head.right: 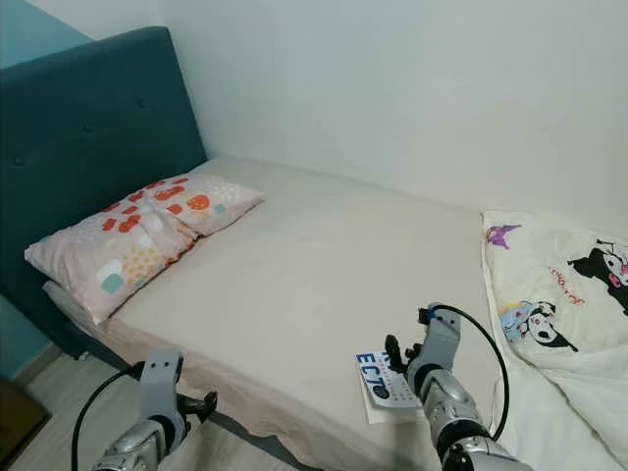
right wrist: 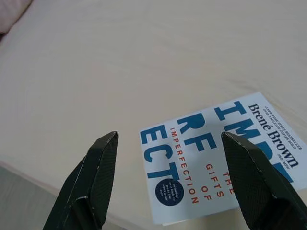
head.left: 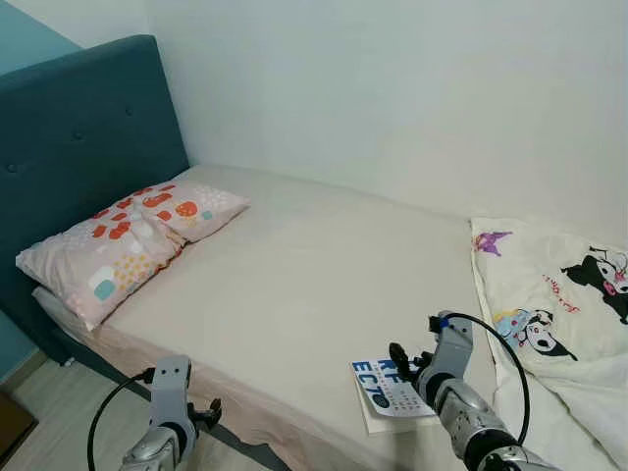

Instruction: Clean up the room

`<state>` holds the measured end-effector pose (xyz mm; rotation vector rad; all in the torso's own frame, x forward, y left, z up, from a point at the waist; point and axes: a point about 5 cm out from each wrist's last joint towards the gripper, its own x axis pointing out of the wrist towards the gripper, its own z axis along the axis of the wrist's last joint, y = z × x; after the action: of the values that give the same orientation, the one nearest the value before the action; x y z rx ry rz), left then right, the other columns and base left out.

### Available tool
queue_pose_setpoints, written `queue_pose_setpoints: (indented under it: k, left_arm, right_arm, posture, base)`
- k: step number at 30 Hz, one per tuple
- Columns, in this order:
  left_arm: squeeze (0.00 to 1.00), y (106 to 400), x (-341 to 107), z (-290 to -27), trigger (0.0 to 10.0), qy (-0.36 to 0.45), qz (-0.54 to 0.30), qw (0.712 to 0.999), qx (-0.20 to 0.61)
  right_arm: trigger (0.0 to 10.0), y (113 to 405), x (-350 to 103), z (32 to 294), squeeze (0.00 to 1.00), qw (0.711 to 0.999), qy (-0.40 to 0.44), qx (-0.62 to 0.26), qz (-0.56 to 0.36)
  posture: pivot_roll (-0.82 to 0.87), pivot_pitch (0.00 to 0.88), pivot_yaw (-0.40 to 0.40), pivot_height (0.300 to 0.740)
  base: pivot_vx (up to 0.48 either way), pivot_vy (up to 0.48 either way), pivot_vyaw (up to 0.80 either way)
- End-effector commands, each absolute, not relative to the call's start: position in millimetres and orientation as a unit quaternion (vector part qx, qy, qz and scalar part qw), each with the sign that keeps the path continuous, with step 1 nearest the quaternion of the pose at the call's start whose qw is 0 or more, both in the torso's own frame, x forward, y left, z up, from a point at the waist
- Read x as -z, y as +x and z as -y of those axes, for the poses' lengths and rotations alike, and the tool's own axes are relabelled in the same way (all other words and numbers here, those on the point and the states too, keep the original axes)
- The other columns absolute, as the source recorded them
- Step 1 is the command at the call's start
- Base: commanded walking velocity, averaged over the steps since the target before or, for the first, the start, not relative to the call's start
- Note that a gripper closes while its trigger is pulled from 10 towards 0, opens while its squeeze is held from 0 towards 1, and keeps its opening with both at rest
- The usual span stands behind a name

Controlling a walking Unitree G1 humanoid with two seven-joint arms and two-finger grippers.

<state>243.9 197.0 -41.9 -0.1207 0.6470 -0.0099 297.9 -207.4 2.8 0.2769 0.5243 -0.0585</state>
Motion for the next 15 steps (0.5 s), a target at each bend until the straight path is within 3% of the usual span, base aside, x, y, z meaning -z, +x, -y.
queue_pose_setpoints:
  k: [1,15]
  left_arm:
    - [0.00,233.4,50.1,-195.7,10.0,-0.059,-0.339,0.939,0.007]
    - [0.00,241.9,43.1,-199.5,10.0,-0.080,-0.318,0.945,-0.006]
  right_arm:
    - [10.0,299.0,-3.2,207.9,0.00,0.954,0.136,0.034,-0.266]
    - [10.0,303.8,-8.6,211.4,0.00,0.953,0.156,0.048,-0.255]
  posture:
    - [-0.14,0.000,-0.013,0.720]
    - [-0.13,0.004,0.005,0.685]
  base:
    - [0.000,0.000,0.00]
    - [0.000,0.000,0.00]
